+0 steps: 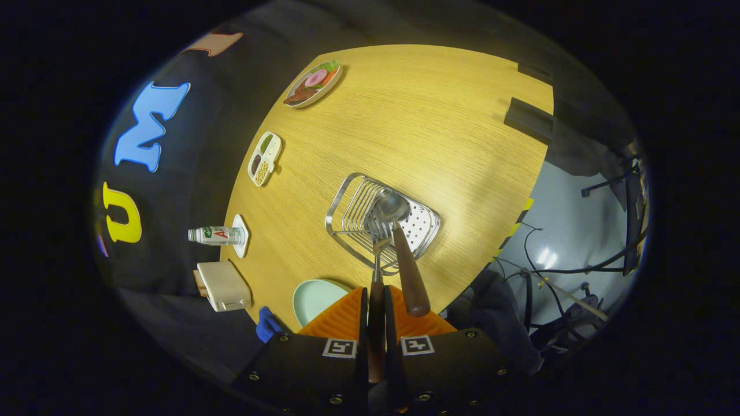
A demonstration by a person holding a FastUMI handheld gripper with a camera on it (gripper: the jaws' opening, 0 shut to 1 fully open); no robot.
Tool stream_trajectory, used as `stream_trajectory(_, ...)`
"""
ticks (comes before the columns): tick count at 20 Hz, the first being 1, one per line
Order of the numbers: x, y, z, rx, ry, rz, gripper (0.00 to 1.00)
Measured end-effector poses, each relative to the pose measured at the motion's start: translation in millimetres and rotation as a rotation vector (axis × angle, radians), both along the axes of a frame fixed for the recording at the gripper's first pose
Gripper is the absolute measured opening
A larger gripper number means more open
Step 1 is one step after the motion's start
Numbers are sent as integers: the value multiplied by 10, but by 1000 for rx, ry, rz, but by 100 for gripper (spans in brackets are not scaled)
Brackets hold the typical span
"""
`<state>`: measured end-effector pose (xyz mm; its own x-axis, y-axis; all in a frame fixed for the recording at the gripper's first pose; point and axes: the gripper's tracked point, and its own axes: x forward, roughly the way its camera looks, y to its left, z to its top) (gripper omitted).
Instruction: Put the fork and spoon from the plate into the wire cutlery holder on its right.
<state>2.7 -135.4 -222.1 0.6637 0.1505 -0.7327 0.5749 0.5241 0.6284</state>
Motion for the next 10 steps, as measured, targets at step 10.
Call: stream_trajectory(10,-5,24,86,18,-31,-27,27)
